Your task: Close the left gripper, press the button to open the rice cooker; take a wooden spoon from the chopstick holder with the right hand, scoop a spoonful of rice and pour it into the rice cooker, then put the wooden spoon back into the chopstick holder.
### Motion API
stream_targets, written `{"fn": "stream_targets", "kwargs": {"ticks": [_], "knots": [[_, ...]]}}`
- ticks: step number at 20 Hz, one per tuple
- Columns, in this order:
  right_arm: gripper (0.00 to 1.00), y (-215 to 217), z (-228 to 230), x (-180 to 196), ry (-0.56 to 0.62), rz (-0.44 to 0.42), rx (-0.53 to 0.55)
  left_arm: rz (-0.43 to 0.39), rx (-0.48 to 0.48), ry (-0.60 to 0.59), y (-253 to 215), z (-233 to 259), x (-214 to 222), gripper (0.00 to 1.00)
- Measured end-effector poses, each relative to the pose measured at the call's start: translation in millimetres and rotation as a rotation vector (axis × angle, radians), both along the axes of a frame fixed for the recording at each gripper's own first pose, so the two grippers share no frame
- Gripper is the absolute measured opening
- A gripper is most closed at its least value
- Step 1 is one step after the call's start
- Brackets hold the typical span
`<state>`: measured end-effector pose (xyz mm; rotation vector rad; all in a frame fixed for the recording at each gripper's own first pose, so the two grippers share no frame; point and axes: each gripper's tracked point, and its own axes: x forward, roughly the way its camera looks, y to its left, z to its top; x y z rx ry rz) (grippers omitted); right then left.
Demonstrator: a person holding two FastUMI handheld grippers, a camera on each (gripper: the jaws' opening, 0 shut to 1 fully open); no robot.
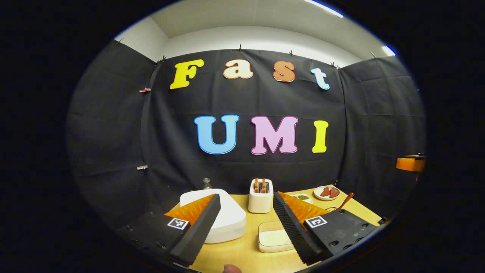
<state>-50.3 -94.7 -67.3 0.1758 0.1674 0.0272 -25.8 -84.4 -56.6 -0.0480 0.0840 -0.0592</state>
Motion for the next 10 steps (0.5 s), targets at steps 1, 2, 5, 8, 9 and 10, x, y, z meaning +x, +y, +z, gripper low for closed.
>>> {"fn": "stream_targets", "kwargs": {"ticks": [1, 2, 5, 8, 9, 10], "knots": [[0.98, -1.9, 1.3, 0.5, -0.004, 0.006, -0.001, 0.003, -0.009, -0.001, -1.6, 2.7, -8.3, 0.96], [0.98, -3.4, 2.0, -0.2, -0.005, 0.010, -0.005, 0.001, -0.019, -0.014, -2.8, 9.4, -17.2, 0.96], [0.98, -6.5, 6.0, -0.9, -0.026, 0.021, -0.028, -0.023, -0.032, -0.060, -8.5, 25.1, -39.8, 0.96], [0.98, -2.4, 9.6, -4.1, -0.046, 0.040, -0.072, -0.017, -0.036, -0.070, -6.3, 32.8, -55.2, 0.96], [0.98, -2.9, 12.3, -4.6, -0.056, 0.040, -0.093, -0.005, -0.025, -0.065, -2.9, 32.8, -58.3, 0.96], [0.98, -0.9, 17.1, -5.4, -0.073, 0.042, -0.108, 0.009, -0.012, -0.062, 0.2, 33.8, -61.3, 0.96]]}}
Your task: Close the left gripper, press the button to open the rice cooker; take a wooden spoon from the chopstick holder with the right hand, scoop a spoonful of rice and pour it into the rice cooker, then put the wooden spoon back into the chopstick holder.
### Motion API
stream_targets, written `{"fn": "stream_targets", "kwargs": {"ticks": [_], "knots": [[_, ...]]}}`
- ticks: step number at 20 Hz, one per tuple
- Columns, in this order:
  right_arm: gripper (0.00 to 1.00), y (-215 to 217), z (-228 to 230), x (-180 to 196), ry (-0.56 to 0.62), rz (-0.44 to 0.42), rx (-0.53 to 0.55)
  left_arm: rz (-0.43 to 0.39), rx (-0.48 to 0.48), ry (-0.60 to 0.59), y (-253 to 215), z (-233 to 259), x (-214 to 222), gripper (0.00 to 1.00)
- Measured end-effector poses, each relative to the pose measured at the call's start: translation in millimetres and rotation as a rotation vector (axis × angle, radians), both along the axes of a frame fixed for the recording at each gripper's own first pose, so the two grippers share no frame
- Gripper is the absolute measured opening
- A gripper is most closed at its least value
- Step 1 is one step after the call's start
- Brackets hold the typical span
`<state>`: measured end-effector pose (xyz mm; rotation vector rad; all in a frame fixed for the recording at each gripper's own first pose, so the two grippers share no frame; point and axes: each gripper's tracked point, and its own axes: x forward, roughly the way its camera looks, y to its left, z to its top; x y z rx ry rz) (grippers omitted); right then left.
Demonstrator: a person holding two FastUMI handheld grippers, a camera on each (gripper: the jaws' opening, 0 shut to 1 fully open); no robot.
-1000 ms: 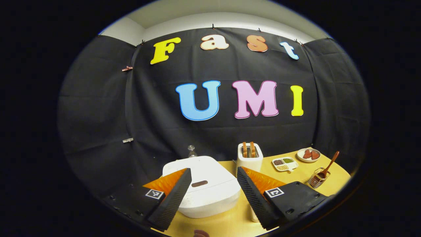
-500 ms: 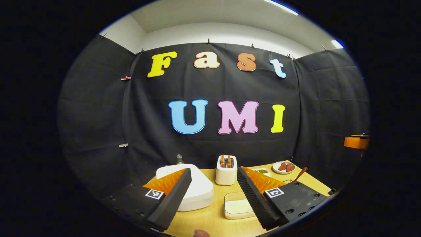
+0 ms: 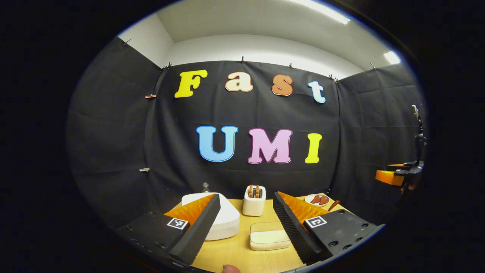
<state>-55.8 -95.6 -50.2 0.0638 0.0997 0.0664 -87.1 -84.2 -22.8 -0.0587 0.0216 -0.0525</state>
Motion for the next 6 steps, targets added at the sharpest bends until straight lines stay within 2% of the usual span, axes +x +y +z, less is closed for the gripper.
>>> {"fn": "stream_targets", "kwargs": {"ticks": [2, 6], "knots": [[0.98, 2.7, 10.1, 0.5, -0.038, -0.003, -0.015, 0.008, 0.019, -0.005, 0.4, 2.8, -2.5, 0.96], [0.99, 4.7, 19.4, 3.0, -0.070, 0.008, -0.044, 0.015, -0.002, -0.003, 1.2, 4.0, -2.0, 0.96]]}}
